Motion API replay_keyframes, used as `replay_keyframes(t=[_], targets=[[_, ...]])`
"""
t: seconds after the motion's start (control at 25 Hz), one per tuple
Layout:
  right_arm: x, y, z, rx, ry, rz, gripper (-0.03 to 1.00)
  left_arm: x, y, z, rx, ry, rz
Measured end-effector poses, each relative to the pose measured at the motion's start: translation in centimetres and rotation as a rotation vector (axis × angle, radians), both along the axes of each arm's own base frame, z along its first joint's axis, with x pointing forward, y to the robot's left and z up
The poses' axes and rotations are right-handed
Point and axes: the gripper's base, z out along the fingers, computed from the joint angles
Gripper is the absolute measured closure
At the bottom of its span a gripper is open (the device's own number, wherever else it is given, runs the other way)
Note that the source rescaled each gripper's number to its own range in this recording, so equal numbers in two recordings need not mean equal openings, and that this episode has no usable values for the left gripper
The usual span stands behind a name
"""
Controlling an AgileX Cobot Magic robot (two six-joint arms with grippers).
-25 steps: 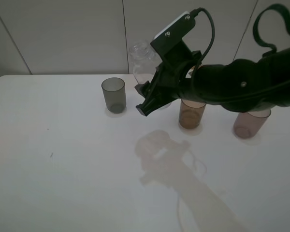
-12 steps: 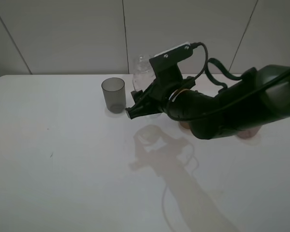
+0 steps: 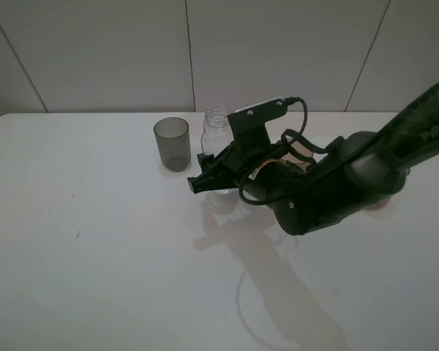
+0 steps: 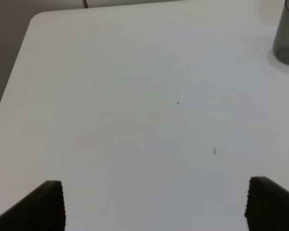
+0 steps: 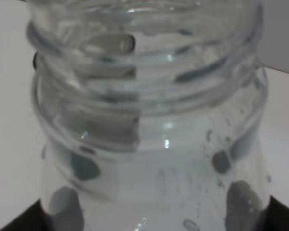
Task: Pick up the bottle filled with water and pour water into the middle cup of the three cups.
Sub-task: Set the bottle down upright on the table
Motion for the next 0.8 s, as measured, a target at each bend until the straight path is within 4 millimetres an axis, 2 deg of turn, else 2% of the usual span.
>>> replay_keyframes(t=[0.16, 0.4, 0.8], targets=[[0.0, 0.4, -0.5, -0.007, -0.04, 0.053, 0.94, 0.0, 0.0, 0.0, 0.0, 0.0, 0.0], [-0.1, 0.4, -2.1, 0.003, -0.002, 0.047, 0.94, 0.0, 0.0, 0.0, 0.0, 0.0, 0.0], [-0.2, 0.4, -2.4, -0.007, 0.015, 0.057, 0.94, 0.0, 0.0, 0.0, 0.0, 0.0, 0.0]])
